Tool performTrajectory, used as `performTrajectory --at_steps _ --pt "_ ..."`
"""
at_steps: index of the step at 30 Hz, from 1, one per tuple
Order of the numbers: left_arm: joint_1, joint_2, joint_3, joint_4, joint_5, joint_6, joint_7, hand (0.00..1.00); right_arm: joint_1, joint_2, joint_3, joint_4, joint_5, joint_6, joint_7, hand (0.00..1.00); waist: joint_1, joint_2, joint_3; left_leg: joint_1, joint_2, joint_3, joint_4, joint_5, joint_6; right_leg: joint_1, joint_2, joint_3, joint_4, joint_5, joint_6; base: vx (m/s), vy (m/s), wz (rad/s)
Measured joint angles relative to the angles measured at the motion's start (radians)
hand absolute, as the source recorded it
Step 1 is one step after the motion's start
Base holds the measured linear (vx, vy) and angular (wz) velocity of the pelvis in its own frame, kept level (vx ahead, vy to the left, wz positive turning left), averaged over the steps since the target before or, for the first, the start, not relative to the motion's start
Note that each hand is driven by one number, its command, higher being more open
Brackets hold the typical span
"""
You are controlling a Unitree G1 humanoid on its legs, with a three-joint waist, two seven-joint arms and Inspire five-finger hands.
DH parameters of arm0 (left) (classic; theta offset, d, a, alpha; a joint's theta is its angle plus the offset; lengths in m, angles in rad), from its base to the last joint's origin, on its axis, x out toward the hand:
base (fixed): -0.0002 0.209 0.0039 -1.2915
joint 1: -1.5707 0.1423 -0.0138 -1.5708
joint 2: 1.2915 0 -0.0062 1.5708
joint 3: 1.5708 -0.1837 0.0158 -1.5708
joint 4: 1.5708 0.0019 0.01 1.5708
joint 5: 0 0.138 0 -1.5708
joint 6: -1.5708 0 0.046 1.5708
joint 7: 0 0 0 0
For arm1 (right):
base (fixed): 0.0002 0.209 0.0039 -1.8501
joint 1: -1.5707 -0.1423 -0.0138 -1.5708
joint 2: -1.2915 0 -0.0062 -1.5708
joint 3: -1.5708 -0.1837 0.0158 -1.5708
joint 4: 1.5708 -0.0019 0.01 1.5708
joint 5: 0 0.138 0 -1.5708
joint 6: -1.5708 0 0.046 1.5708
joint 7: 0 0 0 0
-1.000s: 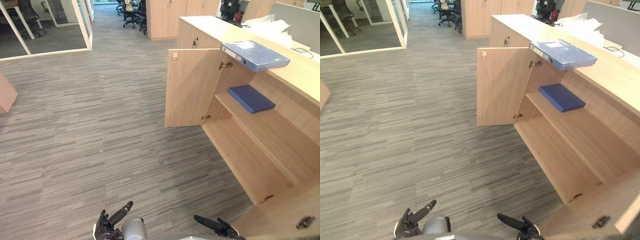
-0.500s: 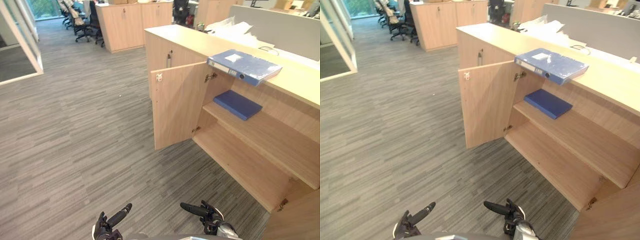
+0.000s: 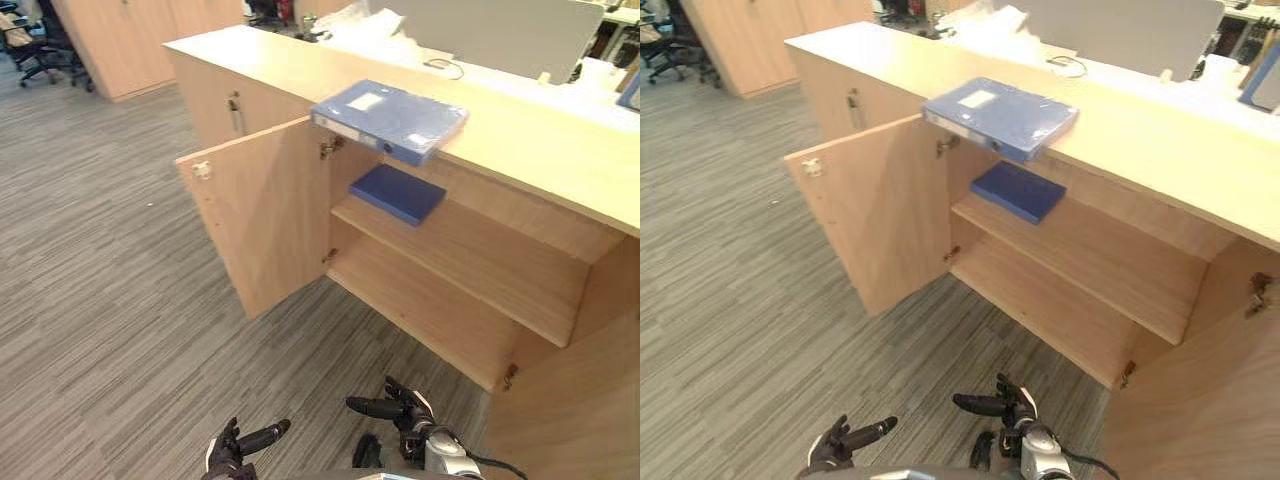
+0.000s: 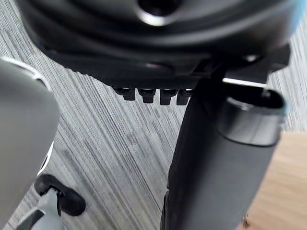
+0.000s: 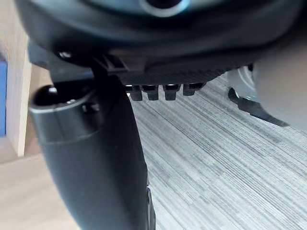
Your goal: Walk over to the cabinet, pick up the folder, carry it to the office cabinet, place the folder inside the office cabinet, then close the office cabinet door
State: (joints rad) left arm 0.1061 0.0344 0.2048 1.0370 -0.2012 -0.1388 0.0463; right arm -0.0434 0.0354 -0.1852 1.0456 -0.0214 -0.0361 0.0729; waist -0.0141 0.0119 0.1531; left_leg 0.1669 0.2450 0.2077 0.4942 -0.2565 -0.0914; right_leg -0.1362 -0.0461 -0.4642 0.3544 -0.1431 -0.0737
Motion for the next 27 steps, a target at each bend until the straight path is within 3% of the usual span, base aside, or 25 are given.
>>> performTrajectory --at_steps 1,3,6,7,9,11,12,13,15,16,17,18,19,20,22,23,24,25,27 --pt "0.008 -0.013 0.037 -0.023 0.001 0.0 -0.004 1.0 0.007 -0.012 -0.032 -0.006 0.02 0.015 -0.005 1.0 0.002 0.011 0.001 -0.086 0.046 -0.063 0.212 0.055 0.006 0.041 0.049 0.001 -0.041 -0.005 -0.009 0.34 -0.358 -0.36" --pt "0.016 -0.038 0.098 -0.045 -0.006 0.0 -0.004 1.0 0.028 -0.03 -0.073 -0.01 0.039 0.019 -0.016 1.0 0.01 0.023 -0.003 -0.212 0.086 -0.138 0.47 0.154 0.005 0.087 0.106 0.027 -0.071 -0.018 -0.028 0.24 -0.15 -0.45" --pt "0.026 -0.041 0.139 -0.073 -0.026 0.004 -0.003 1.0 0.052 -0.061 -0.088 0.009 0.065 0.036 -0.034 1.0 0.015 0.011 -0.001 -0.322 0.075 -0.135 0.651 0.124 -0.022 0.153 0.149 0.103 -0.121 -0.024 -0.034 0.37 -0.058 -0.77" --pt "0.025 -0.038 0.152 -0.084 -0.038 0.006 -0.002 1.0 0.069 -0.071 -0.1 0.031 0.067 0.051 -0.042 1.0 0.024 -0.005 -0.001 -0.368 0.039 -0.133 0.639 0.08 -0.026 0.185 0.151 0.149 -0.151 -0.023 -0.033 0.39 -0.031 -0.76" --pt "0.021 -0.042 0.157 -0.096 -0.045 0.008 -0.001 1.0 0.066 -0.082 -0.1 0.048 0.064 0.062 -0.044 1.0 0.036 -0.011 -0.002 -0.402 0.02 -0.135 0.583 0.036 -0.026 0.215 0.154 0.204 -0.17 -0.014 -0.033 0.35 0.014 -0.99" --pt "0.012 -0.049 0.157 -0.098 -0.045 0.008 0.0 1.0 0.062 -0.084 -0.083 0.059 0.062 0.068 -0.048 1.0 0.048 -0.02 0.004 -0.422 -0.008 -0.166 0.452 -0.007 -0.028 0.261 0.153 0.262 -0.193 -0.012 -0.028 0.34 0.075 -1.04" --pt "0.001 -0.051 0.157 -0.099 -0.043 0.008 0.001 1.0 0.054 -0.084 -0.053 0.06 0.062 0.069 -0.05 1.0 0.059 -0.018 0.002 -0.42 -0.041 -0.23 0.314 -0.02 -0.036 0.28 0.151 0.306 -0.202 -0.014 -0.02 0.31 0.173 -1.14" --pt "-0.003 -0.062 0.155 -0.099 -0.042 0.008 0.0 1.0 0.042 -0.08 -0.023 0.059 0.062 0.068 -0.05 1.0 0.067 -0.012 -0.003 -0.416 -0.075 -0.329 0.161 -0.02 -0.038 0.285 0.151 0.349 -0.2 -0.023 -0.005 0.31 0.21 -1.14" --pt "-0.004 -0.066 0.155 -0.095 -0.042 0.008 0.0 1.0 0.028 -0.077 0.014 0.058 0.062 0.065 -0.049 1.0 0.065 0.003 -0.013 -0.413 -0.117 -0.491 0.007 0.002 -0.025 0.291 0.147 0.396 -0.193 -0.041 0.026 0.33 0.317 -0.96" --pt "0.0 -0.082 0.155 -0.086 -0.042 0.008 0.002 1.0 0.031 -0.077 0.014 0.056 0.062 0.062 -0.046 1.0 0.068 0.024 -0.027 -0.409 -0.12 -0.533 -0.044 0.06 -0.016 0.292 0.144 0.421 -0.177 -0.063 0.059 0.29 0.327 -0.91" --pt "0.007 -0.085 0.155 -0.08 -0.042 0.008 0.003 1.0 0.036 -0.079 0.012 0.05 0.062 0.061 -0.046 1.0 0.071 0.04 -0.037 -0.403 -0.117 -0.53 -0.062 0.105 -0.015 0.291 0.144 0.435 -0.164 -0.08 0.067 0.25 0.327 -0.89" --pt "0.008 -0.078 0.156 -0.055 -0.045 0.011 0.002 1.0 0.038 -0.076 0.011 0.045 0.062 0.059 -0.048 1.0 0.071 0.031 -0.045 -0.387 -0.132 -0.494 -0.054 0.121 -0.035 0.283 0.111 0.467 -0.11 -0.124 0.092 0.3 0.41 -0.66" --pt "0.011 -0.066 0.157 -0.051 -0.043 0.011 0.006 1.0 0.045 -0.064 0.01 0.039 0.063 0.058 -0.049 1.0 0.071 0.01 -0.058 -0.376 -0.148 -0.466 -0.072 0.117 -0.023 0.267 0.079 0.476 -0.076 -0.142 0.12 0.35 0.436 -0.84" --pt "0.015 -0.049 0.16 -0.051 -0.044 0.01 0.02 1.0 0.067 -0.035 0.009 0.024 0.063 0.054 -0.048 1.0 0.074 -0.029 -0.084 -0.354 -0.186 -0.403 -0.101 0.115 0.006 0.222 0.014 0.492 -0.005 -0.167 0.147 0.25 0.311 -0.72" --pt "0.014 -0.046 0.156 -0.049 -0.04 0.01 0.02 1.0 0.077 -0.022 0.01 0.017 0.062 0.056 -0.043 1.0 0.089 -0.042 -0.091 -0.313 -0.215 -0.328 -0.112 0.097 0.043 0.182 -0.035 0.516 0.092 -0.172 0.154 0.21 0.347 -0.95" --pt "0.005 -0.045 0.138 -0.049 -0.022 0.012 0.018 1.0 0.074 -0.021 0.009 0.008 0.061 0.056 -0.032 1.0 0.09 -0.035 -0.087 -0.284 -0.244 -0.283 -0.118 0.081 0.074 0.099 -0.077 0.517 0.272 -0.162 0.136 0.19 0.43 -0.85" --pt "-0.005 -0.043 0.122 -0.049 -0.02 0.013 0.018 1.0 0.071 -0.022 0.008 -0.004 0.061 0.054 -0.03 1.0 0.087 -0.04 -0.086 -0.262 -0.256 -0.269 -0.12 0.074 0.09 0.043 -0.095 0.514 0.407 -0.125 0.076 0.14 0.361 -0.47" --pt "-0.008 -0.043 0.114 -0.051 -0.018 0.014 0.018 1.0 0.073 -0.02 0.008 -0.014 0.061 0.05 -0.03 1.0 0.079 -0.027 -0.078 -0.24 -0.258 -0.267 -0.122 0.068 0.101 0.007 -0.106 0.498 0.498 -0.081 0.041 0.07 0.158 -0.09" --pt "-0.005 -0.042 0.113 -0.053 -0.002 0.016 0.017 1.0 0.074 -0.018 0.005 -0.019 0.063 0.041 -0.03 1.0 0.07 -0.03 -0.081 -0.197 -0.251 -0.263 -0.149 0.054 0.115 -0.021 -0.143 0.45 0.535 -0.069 0.051 0.07 0.074 -0.11"
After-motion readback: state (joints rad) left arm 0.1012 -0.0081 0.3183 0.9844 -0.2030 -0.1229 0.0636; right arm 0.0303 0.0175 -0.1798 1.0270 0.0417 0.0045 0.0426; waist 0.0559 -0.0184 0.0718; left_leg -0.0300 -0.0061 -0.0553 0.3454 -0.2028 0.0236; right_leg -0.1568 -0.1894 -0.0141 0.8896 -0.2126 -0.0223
